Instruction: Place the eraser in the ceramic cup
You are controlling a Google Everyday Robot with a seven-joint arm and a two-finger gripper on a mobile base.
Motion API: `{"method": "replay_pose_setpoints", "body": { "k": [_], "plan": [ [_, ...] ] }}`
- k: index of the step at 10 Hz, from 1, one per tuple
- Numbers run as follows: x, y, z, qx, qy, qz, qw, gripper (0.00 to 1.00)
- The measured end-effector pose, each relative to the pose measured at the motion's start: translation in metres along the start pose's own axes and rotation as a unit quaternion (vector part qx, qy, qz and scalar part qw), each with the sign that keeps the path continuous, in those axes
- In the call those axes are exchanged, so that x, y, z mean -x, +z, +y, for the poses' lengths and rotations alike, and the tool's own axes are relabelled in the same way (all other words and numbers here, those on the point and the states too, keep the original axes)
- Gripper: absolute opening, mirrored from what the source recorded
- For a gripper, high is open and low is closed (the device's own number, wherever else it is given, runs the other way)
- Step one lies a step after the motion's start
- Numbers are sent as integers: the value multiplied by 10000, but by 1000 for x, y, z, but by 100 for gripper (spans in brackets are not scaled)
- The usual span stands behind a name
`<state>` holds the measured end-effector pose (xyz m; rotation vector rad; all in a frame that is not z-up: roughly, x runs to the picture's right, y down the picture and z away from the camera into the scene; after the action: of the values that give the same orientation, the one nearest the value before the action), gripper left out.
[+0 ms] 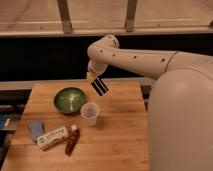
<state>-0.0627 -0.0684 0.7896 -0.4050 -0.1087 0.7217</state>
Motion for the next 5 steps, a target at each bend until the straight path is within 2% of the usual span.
{"method": "replay_pose_setpoints", "body": {
  "k": [2,3,5],
  "plan": [
    [8,-1,8,-56,-241,141,9996,0],
    [17,-4,15,-82,-320,125,9994,0],
    [10,-16,20,-178,-297,161,9993,0]
  ]
}}
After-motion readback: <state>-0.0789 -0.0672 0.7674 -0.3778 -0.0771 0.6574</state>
